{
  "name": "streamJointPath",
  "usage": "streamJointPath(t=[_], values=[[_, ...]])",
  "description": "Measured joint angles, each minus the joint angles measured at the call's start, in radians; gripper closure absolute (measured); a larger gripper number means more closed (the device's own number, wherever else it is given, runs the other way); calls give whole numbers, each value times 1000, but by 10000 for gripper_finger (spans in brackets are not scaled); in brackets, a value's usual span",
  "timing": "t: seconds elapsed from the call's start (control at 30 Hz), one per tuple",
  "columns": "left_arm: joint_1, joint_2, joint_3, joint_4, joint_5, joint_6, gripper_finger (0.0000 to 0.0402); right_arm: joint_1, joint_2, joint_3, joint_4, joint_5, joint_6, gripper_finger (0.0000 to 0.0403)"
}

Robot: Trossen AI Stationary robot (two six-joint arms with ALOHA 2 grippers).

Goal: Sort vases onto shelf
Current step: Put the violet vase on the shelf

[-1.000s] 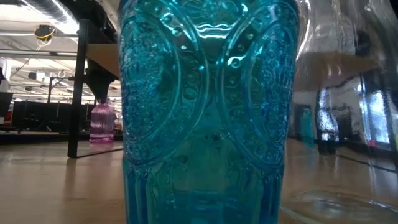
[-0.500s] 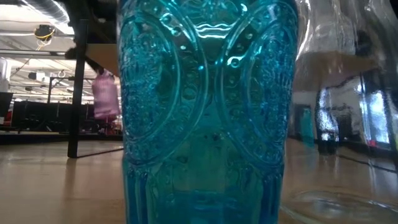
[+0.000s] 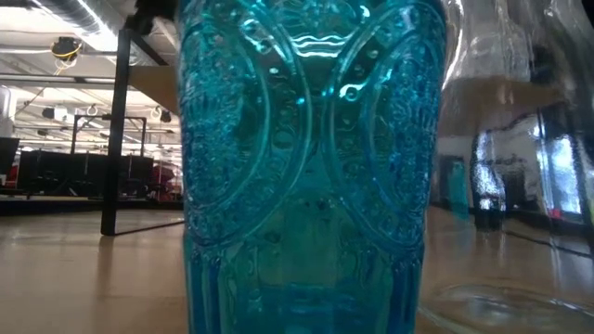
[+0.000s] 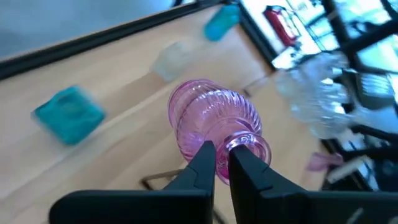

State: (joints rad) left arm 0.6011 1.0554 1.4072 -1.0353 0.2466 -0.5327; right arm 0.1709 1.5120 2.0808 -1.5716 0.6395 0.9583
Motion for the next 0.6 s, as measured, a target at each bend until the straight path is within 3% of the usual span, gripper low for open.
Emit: streamJointPath(t=[0.13, 0.27, 0.4, 0.5, 0.6], values=[[-87, 156, 234, -142, -50, 54, 386, -28, -5, 0, 0, -32, -25, 343], [-175, 345, 473, -328, -167, 115, 387, -28, -17, 0, 0, -35, -50, 343], [-224, 500, 670, -462, -173, 158, 387, -27, -38, 0, 1, -40, -51, 343], [-256, 599, 771, -539, -148, 185, 387, -27, -58, 0, 0, -39, -51, 343], [-288, 648, 787, -524, -114, 204, 387, -27, -74, 0, 0, -39, -53, 343]])
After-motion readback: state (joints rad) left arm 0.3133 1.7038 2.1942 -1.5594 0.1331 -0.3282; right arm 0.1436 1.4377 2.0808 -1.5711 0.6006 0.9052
